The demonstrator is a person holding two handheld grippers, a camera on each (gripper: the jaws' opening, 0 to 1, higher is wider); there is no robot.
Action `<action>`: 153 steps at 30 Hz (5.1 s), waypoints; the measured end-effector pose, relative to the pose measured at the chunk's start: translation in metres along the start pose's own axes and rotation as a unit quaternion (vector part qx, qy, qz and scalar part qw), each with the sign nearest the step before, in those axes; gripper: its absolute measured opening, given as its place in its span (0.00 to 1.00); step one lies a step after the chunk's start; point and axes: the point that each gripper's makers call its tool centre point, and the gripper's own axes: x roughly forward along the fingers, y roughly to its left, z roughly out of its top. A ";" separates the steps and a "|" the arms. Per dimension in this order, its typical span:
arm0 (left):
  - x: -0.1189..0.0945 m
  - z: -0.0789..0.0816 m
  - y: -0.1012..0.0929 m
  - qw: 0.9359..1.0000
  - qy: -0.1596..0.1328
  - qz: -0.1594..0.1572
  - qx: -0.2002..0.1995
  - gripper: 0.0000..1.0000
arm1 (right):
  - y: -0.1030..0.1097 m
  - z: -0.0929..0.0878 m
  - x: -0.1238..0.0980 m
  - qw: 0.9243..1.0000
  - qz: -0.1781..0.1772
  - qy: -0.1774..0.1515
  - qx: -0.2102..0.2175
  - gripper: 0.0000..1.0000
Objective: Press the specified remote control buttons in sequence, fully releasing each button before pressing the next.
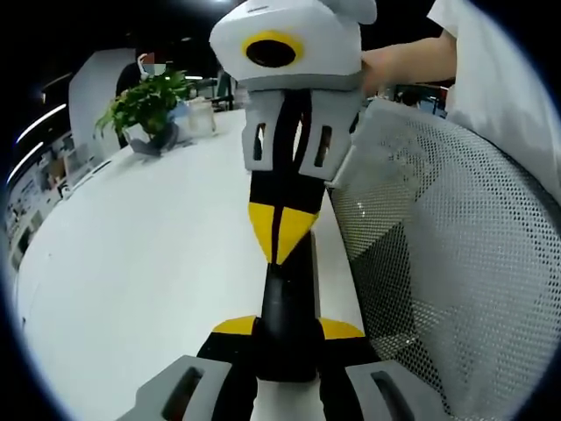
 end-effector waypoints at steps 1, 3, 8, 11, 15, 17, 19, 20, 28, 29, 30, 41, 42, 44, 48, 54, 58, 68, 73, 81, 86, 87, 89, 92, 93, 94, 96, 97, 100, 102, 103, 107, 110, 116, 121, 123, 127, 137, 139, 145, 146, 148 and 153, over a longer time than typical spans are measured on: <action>0.000 0.000 0.000 1.000 0.000 0.000 0.000 0.24 | -0.002 0.000 0.000 1.000 -0.003 0.003 -0.005 0.00; 0.000 0.000 0.000 1.000 0.000 0.000 0.000 0.24 | -0.001 0.000 -0.001 1.000 0.006 0.010 -0.009 0.00; 0.000 0.000 0.001 1.000 0.000 -0.001 -0.001 0.24 | -0.001 0.000 0.001 0.999 0.021 0.027 -0.016 0.00; 0.000 0.000 0.001 1.000 0.000 -0.001 -0.001 0.24 | 0.000 0.000 0.002 0.998 0.028 0.047 -0.031 0.00; 0.000 0.000 0.001 1.000 -0.001 -0.001 -0.002 0.24 | -0.002 0.000 0.004 0.996 0.038 0.072 -0.035 0.00; 0.000 0.000 0.001 1.000 -0.001 -0.001 -0.002 0.24 | -0.002 0.000 0.004 0.995 0.041 0.079 -0.034 0.00; 0.000 0.000 0.001 1.000 -0.001 -0.001 -0.002 0.24 | -0.003 0.000 0.004 0.994 0.047 0.090 -0.027 0.00; 0.000 0.000 0.001 1.000 -0.001 -0.001 -0.002 0.24 | -0.003 0.000 0.004 0.994 0.051 0.101 -0.008 0.00; 0.000 0.000 0.002 1.000 -0.001 0.000 -0.002 0.24 | -0.006 0.000 0.007 0.989 0.055 0.131 0.030 0.00; 0.000 0.000 0.002 1.000 -0.001 0.000 -0.002 0.24 | -0.005 -0.001 0.006 0.991 0.047 0.122 0.031 0.00; 0.000 0.000 0.001 1.000 -0.001 -0.001 -0.002 0.24 | -0.005 -0.001 0.005 0.992 0.041 0.113 0.032 0.00; 0.001 0.000 0.001 1.000 0.000 -0.002 0.001 0.24 | 0.011 0.002 -0.003 0.998 0.011 -0.002 0.060 0.00; 0.001 0.000 0.001 1.000 0.000 -0.002 0.000 0.24 | 0.017 0.008 -0.002 0.998 0.024 -0.012 0.052 0.00; 0.001 0.000 0.000 1.000 0.000 -0.002 0.000 0.24 | 0.017 0.012 0.000 0.999 0.020 -0.018 0.044 0.00; 0.001 0.000 0.000 1.000 0.001 -0.001 0.002 0.24 | 0.014 0.010 0.004 1.000 0.011 0.005 0.016 0.00; 0.001 0.000 0.000 1.000 0.000 -0.002 0.000 0.24 | 0.015 0.008 0.005 0.999 -0.001 0.036 -0.034 0.00; 0.001 0.000 0.000 1.000 0.001 -0.002 0.000 0.24 | 0.014 0.008 0.006 0.995 -0.026 0.050 -0.077 0.00; 0.001 0.000 0.000 1.000 0.002 -0.002 0.003 0.24 | 0.014 0.008 0.005 0.993 -0.060 0.008 -0.098 0.00; 0.001 0.000 0.000 1.000 0.002 -0.002 0.004 0.24 | 0.019 0.009 0.004 0.994 -0.063 -0.010 -0.089 0.00; 0.001 0.000 0.000 1.000 0.000 -0.001 0.002 0.24 | 0.017 0.010 0.006 0.994 -0.052 -0.007 -0.093 0.00; 0.002 0.001 0.000 1.000 0.004 0.010 -0.004 0.24 | 0.017 0.010 0.008 0.988 -0.042 0.040 -0.141 0.00; 0.002 0.001 0.000 1.000 0.005 0.012 -0.004 0.24 | 0.017 0.010 0.008 0.987 -0.042 0.048 -0.147 0.00; 0.002 0.000 0.000 1.000 0.004 0.011 -0.004 0.24 | 0.017 0.013 0.010 0.986 -0.049 0.054 -0.147 0.00; 0.002 0.001 0.000 1.000 0.000 0.016 -0.007 0.24 | 0.015 0.013 0.011 0.985 -0.057 0.065 -0.149 0.00; 0.002 0.001 0.000 1.000 0.001 0.018 -0.007 0.24 | 0.014 0.013 0.010 0.987 -0.061 0.063 -0.138 0.00; 0.002 0.001 0.001 1.000 0.003 0.022 -0.009 0.24 | 0.013 0.013 0.010 0.988 -0.062 0.059 -0.131 0.00; 0.001 0.001 0.001 1.000 0.002 0.025 -0.011 0.24 | 0.012 0.012 0.009 0.989 -0.062 0.049 -0.126 0.00; 0.001 0.001 0.001 1.000 0.001 0.025 -0.010 0.24 | 0.013 0.012 0.009 0.989 -0.061 0.043 -0.128 0.00; 0.001 0.001 0.002 1.000 -0.004 0.020 -0.006 0.24 | 0.013 0.014 0.008 0.993 -0.061 0.004 -0.102 0.00; 0.001 0.001 0.002 1.000 -0.008 0.020 -0.008 0.24 | 0.013 0.013 0.008 0.993 -0.065 -0.003 -0.100 0.00; 0.001 0.001 0.002 1.000 -0.010 0.021 -0.009 0.24 | 0.014 0.013 0.008 0.992 -0.067 -0.004 -0.102 0.00; 0.001 0.001 0.002 1.000 -0.008 0.020 -0.007 0.24 | 0.015 0.015 0.009 0.989 -0.077 0.001 -0.123 0.00; 0.002 0.001 0.002 1.000 -0.010 0.019 -0.008 0.24 | 0.015 0.015 0.009 0.990 -0.076 0.001 -0.122 0.00; 0.002 0.002 0.002 1.000 -0.010 0.017 -0.007 0.24 | 0.018 0.015 0.009 0.988 -0.076 0.007 -0.134 0.00; 0.002 0.002 0.001 1.000 -0.010 0.017 -0.005 0.24 | 0.016 0.016 0.009 0.989 -0.072 0.004 -0.126 0.00; 0.002 0.002 0.001 1.000 -0.009 0.016 -0.004 0.24 | 0.017 0.016 0.009 0.989 -0.067 0.008 -0.132 0.00; 0.002 0.002 0.001 1.000 -0.012 0.013 -0.003 0.24 | 0.017 0.017 0.010 0.987 -0.050 0.038 -0.150 0.00; 0.003 0.002 0.001 1.000 0.007 0.012 0.004 0.24 | 0.017 0.016 0.011 0.982 -0.058 0.054 -0.174 0.00; 0.002 0.002 0.001 1.000 0.008 0.018 0.002 0.24 | 0.015 0.018 0.011 0.985 -0.065 0.033 -0.154 0.00; 0.002 0.002 0.003 1.000 0.005 0.021 -0.003 0.24 | 0.013 0.019 0.010 0.991 -0.069 -0.017 -0.117 0.00; 0.002 0.002 0.003 1.000 0.006 0.023 -0.004 0.24 | 0.013 0.019 0.010 0.990 -0.066 -0.026 -0.118 0.00; 0.002 0.002 0.003 1.000 0.008 0.025 -0.006 0.24 | 0.013 0.019 0.009 0.991 -0.058 -0.044 -0.110 0.00; 0.002 0.001 0.004 1.000 0.004 0.021 -0.004 0.24 | 0.014 0.021 0.008 0.996 -0.026 -0.070 -0.047 0.00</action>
